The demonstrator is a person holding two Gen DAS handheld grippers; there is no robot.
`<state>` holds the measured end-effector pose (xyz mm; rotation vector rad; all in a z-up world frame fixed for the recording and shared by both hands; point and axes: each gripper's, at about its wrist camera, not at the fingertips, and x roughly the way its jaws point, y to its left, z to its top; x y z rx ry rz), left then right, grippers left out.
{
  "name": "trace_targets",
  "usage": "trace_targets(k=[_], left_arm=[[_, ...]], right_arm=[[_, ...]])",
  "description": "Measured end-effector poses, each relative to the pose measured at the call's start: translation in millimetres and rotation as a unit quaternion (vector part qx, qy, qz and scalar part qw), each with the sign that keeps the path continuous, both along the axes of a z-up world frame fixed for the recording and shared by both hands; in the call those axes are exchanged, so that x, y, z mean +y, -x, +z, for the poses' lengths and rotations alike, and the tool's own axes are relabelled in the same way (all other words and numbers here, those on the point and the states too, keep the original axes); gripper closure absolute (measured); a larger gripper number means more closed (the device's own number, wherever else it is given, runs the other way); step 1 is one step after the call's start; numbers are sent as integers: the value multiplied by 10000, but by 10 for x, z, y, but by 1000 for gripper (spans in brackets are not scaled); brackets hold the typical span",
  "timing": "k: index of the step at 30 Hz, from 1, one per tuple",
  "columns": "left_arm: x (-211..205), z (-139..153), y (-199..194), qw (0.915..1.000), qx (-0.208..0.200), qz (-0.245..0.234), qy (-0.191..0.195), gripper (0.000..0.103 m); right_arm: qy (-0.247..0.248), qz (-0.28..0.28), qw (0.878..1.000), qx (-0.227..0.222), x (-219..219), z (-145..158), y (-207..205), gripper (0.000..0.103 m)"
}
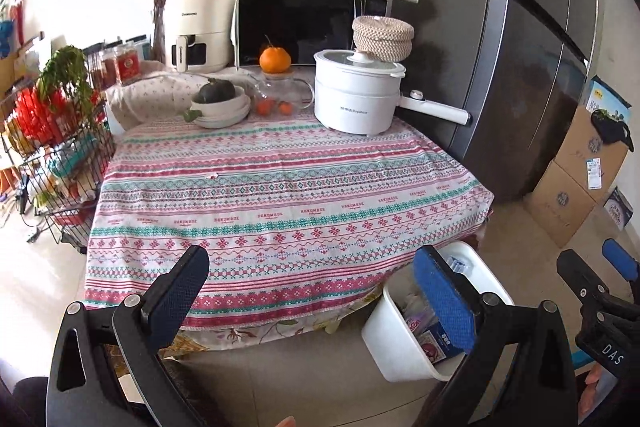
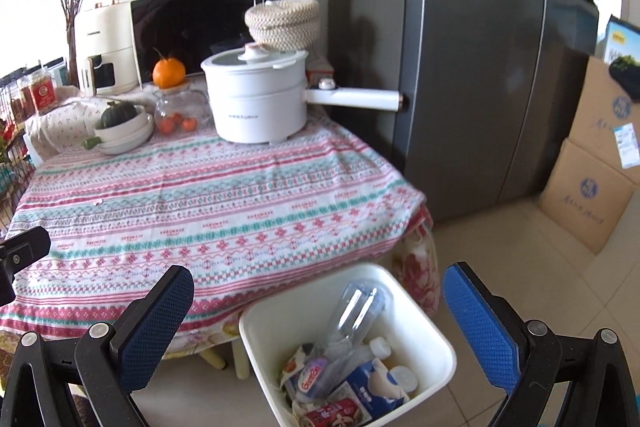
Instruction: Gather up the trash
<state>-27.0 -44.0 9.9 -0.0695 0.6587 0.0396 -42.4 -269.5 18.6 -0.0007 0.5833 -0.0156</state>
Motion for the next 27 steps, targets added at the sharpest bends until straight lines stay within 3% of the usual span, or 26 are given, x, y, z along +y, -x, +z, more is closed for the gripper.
trace_targets(k=[12,27], left_arm=[[-31,78,128,9991,-325,120,-233,0],[-30,80,146,9991,-342,81,-225,0]], right_arm=[[-106,-198,9996,-189,10,19,-11,1],[45,-128,9998,-128,119,-19,-47,1]])
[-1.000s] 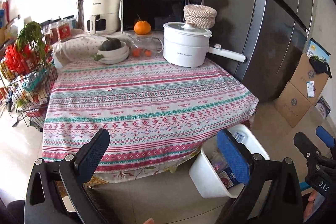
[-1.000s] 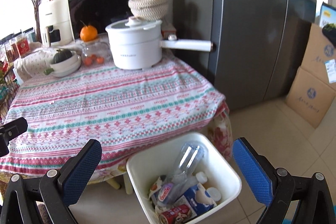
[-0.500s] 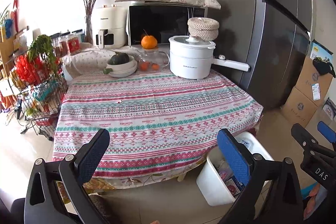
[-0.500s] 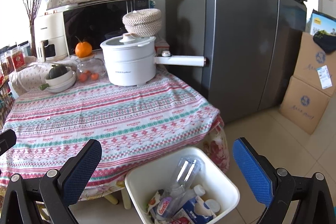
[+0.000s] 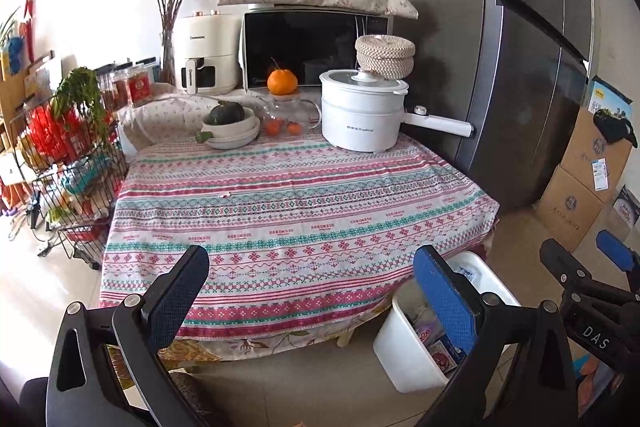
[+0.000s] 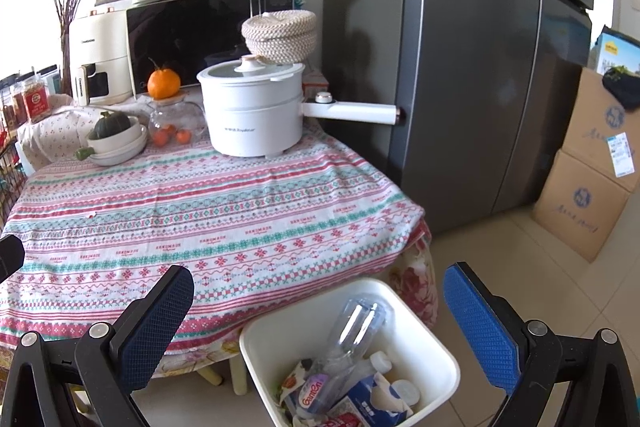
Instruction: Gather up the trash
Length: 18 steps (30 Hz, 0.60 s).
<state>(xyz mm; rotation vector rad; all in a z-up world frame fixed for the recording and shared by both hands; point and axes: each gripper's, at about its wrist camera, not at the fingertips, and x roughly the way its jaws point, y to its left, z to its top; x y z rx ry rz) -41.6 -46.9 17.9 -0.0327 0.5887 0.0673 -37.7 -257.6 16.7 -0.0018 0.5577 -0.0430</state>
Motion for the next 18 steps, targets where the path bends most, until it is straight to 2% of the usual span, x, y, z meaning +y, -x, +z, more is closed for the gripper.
trace_targets(k=[18], left_arm=[[-52,-15,6,10000,45,-48,25,0]], right_arm=[[-52,-60,10000,-12,-38,-6,-9,1]])
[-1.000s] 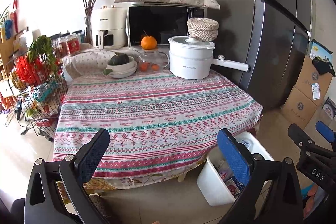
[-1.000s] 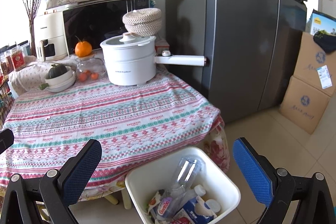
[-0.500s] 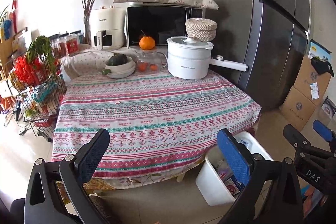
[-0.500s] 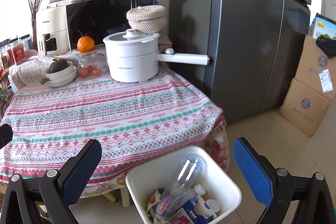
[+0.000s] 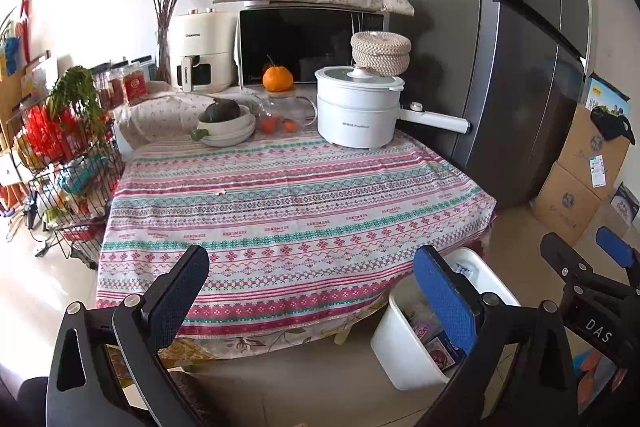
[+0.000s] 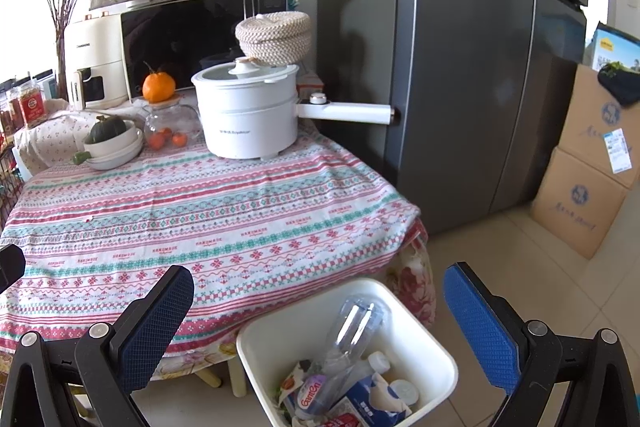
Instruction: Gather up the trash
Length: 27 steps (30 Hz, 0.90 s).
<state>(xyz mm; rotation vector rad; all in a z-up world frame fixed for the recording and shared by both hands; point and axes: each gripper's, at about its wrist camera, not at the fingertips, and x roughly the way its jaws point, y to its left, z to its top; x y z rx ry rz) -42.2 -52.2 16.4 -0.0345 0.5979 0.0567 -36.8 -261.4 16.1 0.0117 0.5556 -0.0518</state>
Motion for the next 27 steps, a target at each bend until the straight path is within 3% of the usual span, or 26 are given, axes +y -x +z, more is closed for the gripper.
trace_targets(k=[14,27], left_arm=[[51,-66,-57,9995,260,-109,148,0],[56,-150,-136,9991,426,-7,60,0]], right_arm=[[18,-108,9999,78,-2,-49,-41,1],[-92,-91,9999,21,-75,-8,7,1]])
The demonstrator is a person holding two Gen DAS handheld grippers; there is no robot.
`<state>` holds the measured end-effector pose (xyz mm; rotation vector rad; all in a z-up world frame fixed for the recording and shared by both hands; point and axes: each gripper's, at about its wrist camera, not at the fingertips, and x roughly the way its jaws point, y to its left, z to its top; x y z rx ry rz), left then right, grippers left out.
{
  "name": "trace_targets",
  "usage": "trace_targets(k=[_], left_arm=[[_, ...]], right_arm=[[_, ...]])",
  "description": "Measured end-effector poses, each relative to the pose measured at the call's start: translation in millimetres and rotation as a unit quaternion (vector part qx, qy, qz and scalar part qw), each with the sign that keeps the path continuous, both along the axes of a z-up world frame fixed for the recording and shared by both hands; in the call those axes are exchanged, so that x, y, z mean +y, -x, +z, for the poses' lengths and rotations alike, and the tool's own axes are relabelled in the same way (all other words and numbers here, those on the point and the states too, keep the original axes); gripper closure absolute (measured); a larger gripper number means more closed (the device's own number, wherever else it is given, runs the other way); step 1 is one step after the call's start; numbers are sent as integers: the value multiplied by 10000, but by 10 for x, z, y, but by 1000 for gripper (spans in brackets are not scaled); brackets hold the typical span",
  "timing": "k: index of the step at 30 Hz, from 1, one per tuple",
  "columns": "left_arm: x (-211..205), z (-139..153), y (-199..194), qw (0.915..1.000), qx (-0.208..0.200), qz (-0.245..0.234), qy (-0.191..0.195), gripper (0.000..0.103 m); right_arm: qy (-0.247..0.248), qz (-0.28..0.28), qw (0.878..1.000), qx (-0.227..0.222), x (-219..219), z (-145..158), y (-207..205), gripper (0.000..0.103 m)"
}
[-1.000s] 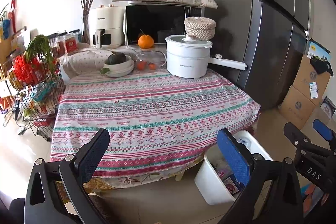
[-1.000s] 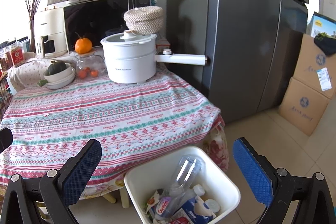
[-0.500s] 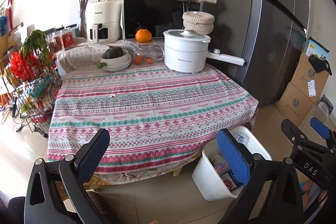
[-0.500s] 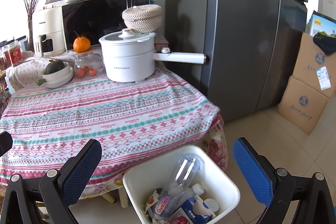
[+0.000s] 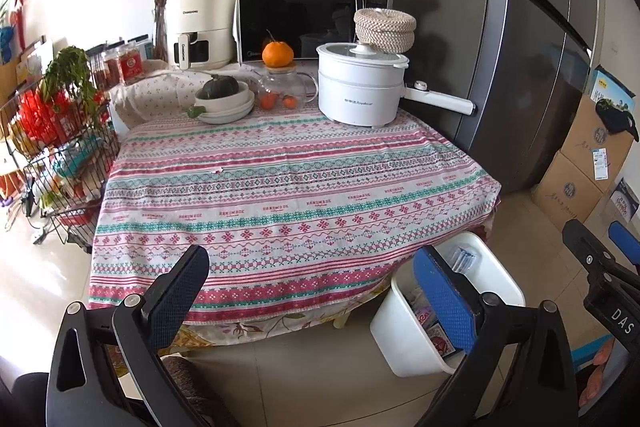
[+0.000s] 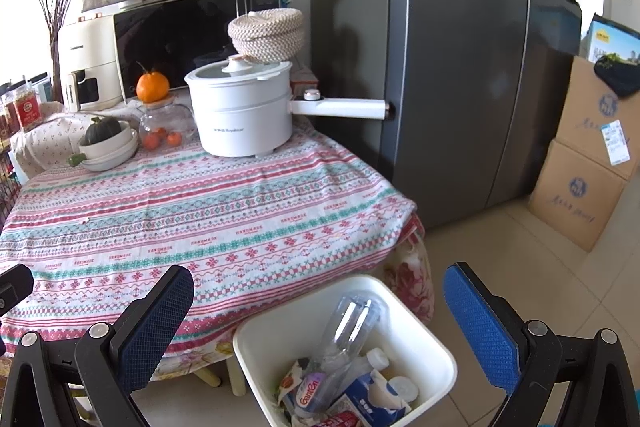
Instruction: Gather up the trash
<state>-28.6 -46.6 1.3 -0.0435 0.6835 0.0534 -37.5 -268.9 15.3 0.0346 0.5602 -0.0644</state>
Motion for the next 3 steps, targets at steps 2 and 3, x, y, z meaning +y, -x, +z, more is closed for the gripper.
trace_targets(k=[2,3], left_arm=[[-2,-15,-17,10000,34,3,-10,0],[0,-18,-25,10000,49,0,-10,0]], right_arm=[[-23,1,10000,-6,-14,7,4,1],[-31,4,10000,0,-17,9,3,1]])
